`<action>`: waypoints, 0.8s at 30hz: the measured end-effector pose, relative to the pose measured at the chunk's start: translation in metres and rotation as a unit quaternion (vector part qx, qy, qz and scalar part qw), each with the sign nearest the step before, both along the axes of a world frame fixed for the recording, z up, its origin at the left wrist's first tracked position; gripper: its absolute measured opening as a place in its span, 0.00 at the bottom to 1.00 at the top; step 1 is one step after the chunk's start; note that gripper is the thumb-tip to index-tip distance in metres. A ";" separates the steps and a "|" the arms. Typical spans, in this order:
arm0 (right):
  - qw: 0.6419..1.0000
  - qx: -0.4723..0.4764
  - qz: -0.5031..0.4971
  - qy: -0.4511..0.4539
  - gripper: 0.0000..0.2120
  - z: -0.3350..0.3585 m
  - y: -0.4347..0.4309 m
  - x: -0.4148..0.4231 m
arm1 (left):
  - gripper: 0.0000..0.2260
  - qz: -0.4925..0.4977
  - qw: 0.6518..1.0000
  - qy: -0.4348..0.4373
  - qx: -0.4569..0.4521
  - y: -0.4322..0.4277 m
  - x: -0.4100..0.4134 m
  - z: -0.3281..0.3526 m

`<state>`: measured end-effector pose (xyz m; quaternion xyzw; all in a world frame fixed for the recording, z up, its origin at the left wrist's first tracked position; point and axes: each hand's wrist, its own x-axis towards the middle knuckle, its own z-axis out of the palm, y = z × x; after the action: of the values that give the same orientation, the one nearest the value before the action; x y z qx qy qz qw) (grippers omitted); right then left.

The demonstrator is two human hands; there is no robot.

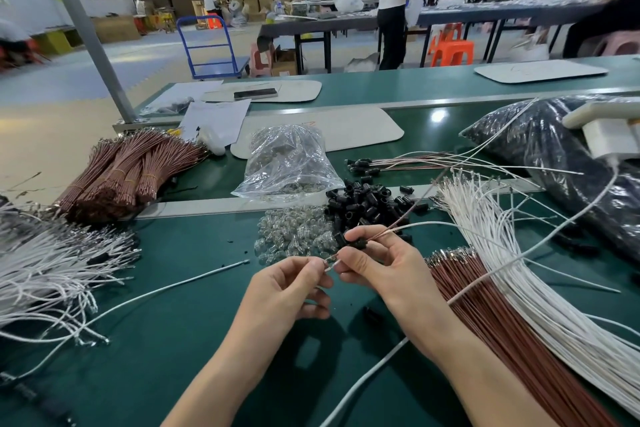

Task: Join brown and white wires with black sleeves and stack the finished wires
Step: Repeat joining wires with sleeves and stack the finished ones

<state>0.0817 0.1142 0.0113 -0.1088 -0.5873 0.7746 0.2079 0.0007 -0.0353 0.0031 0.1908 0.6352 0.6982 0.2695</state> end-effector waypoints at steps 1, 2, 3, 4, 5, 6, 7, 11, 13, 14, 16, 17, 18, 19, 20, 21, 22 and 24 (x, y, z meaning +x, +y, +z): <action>1.000 0.004 -0.005 0.000 0.11 0.000 0.000 0.000 | 0.11 0.002 1.000 -0.003 0.000 0.000 0.000 0.000; 1.000 0.010 -0.010 0.000 0.12 0.000 0.000 0.000 | 0.11 0.001 1.000 -0.006 -0.001 0.000 0.000 0.000; 1.000 0.019 -0.015 0.000 0.12 0.001 0.000 0.000 | 0.11 0.000 1.000 -0.008 -0.001 0.000 0.000 0.000; 0.999 0.030 -0.020 0.000 0.12 0.001 0.000 0.000 | 0.10 -0.003 1.000 -0.010 -0.001 0.000 0.000 0.000; 0.999 0.043 -0.026 -0.001 0.11 0.000 0.000 0.000 | 0.10 -0.005 1.000 -0.010 -0.001 0.000 0.000 -0.001; 0.998 0.056 -0.031 -0.003 0.10 0.000 0.000 0.000 | 0.09 -0.006 1.000 -0.009 -0.002 0.000 0.000 -0.001; 0.997 0.068 -0.036 -0.005 0.09 -0.001 -0.001 0.000 | 0.07 -0.007 1.000 -0.007 -0.004 -0.001 0.000 -0.001; 0.995 0.083 -0.049 -0.002 0.10 -0.001 -0.002 -0.001 | 0.07 -0.002 1.000 0.005 -0.016 0.000 0.000 -0.003; 0.995 0.082 -0.048 0.000 0.10 -0.001 -0.002 -0.001 | 0.08 0.002 1.000 0.008 -0.018 0.000 0.001 -0.003; 0.996 0.078 -0.044 0.001 0.11 0.000 -0.002 -0.001 | 0.08 0.001 1.000 0.012 -0.019 0.000 0.001 -0.003; 0.998 0.060 -0.033 0.001 0.10 0.000 -0.002 -0.001 | 0.08 0.002 0.999 0.025 -0.019 0.000 0.001 -0.004; 0.998 0.052 -0.028 0.001 0.09 0.000 -0.002 -0.001 | 0.08 0.004 0.999 0.034 -0.021 0.000 0.001 -0.004; 0.999 0.048 -0.026 -0.002 0.09 -0.001 -0.002 -0.001 | 0.08 0.007 0.999 0.042 -0.024 0.000 0.001 -0.005; 0.999 0.047 -0.025 -0.006 0.09 -0.001 -0.002 -0.001 | 0.08 0.010 0.998 0.051 -0.027 0.000 0.001 -0.005; 0.999 0.044 -0.024 -0.009 0.09 -0.002 -0.002 -0.001 | 0.08 0.012 0.998 0.060 -0.029 0.000 0.002 -0.006; 0.999 0.037 -0.021 -0.013 0.09 -0.003 -0.001 -0.001 | 0.08 0.015 0.997 0.071 -0.032 0.000 0.002 -0.007; 0.999 0.028 -0.016 -0.016 0.09 -0.004 -0.001 -0.001 | 0.08 0.017 0.996 0.083 -0.035 0.000 0.003 -0.007; 1.000 0.012 -0.007 -0.023 0.09 -0.004 0.000 -0.001 | 0.09 0.017 0.993 0.105 -0.041 0.000 0.003 -0.008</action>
<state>0.0807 0.1143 0.0069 -0.1284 -0.6002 0.7634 0.2012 0.0035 -0.0355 -0.0049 0.2410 0.6914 0.6520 0.1968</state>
